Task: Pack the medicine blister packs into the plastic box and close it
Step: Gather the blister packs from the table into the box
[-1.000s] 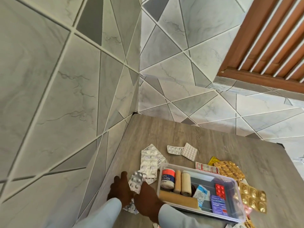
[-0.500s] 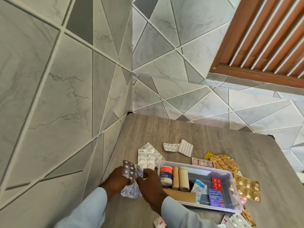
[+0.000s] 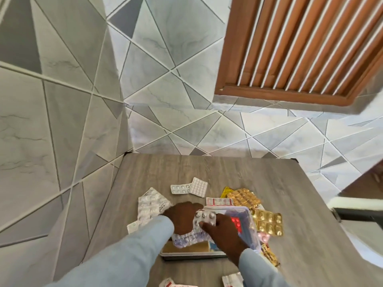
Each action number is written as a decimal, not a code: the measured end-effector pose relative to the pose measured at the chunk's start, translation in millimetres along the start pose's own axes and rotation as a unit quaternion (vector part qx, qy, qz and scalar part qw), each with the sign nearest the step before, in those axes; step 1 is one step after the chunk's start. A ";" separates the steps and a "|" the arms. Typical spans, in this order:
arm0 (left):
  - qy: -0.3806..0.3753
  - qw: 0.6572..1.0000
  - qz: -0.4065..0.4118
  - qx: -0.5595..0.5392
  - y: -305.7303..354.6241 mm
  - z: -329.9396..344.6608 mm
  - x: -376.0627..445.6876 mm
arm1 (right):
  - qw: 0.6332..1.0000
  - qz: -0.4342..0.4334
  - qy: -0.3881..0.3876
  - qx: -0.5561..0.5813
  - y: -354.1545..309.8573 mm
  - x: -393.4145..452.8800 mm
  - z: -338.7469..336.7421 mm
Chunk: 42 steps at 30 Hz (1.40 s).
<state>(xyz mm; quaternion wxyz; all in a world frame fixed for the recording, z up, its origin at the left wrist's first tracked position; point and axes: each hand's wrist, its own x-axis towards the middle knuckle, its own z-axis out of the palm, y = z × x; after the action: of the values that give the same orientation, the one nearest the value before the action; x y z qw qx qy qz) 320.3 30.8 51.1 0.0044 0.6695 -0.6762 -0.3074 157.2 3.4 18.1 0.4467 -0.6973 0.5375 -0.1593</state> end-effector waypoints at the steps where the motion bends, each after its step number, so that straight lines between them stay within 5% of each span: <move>1: -0.019 0.999 -0.012 0.041 3.0 2.9 1.9 | 1.000 0.006 -0.022 -0.015 11.2 1.2 2.2; 8: -0.040 0.973 -0.057 0.219 -15.8 23.6 -10.4 | 0.988 0.037 -0.043 -0.143 14.0 3.0 13.1; 13: -0.023 0.972 -0.052 0.230 -25.1 30.6 -12.1 | 0.977 -0.011 -0.068 -0.202 13.6 9.0 15.1; 19: 0.115 0.991 -0.068 0.025 -63.7 21.9 -23.7 | 0.946 -0.070 -0.043 -0.314 -7.4 22.3 20.3; 24: 0.245 0.927 -0.179 -0.222 -114.2 7.8 -27.1 | 0.981 -0.097 -0.014 -0.168 -42.2 46.1 25.9; 31: 0.193 0.867 -0.346 -0.302 -172.7 20.3 -25.9 | 0.993 -0.026 -0.045 -0.106 -81.0 94.3 62.4; 38: 0.101 0.870 -0.427 -0.226 -170.9 32.0 -10.8 | 0.963 -0.003 -0.163 -0.214 -94.5 126.5 101.7; 42: 0.125 0.845 -0.467 -0.230 -162.7 45.2 -3.4 | 0.934 -0.040 -0.206 -0.290 -97.1 146.0 123.4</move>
<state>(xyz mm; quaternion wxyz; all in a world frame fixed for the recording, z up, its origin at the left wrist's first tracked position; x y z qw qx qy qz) 448.6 66.3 -52.7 0.0989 0.9185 -0.1873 -0.3339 357.1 -68.8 -10.4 0.3199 -0.8346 0.4283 0.1331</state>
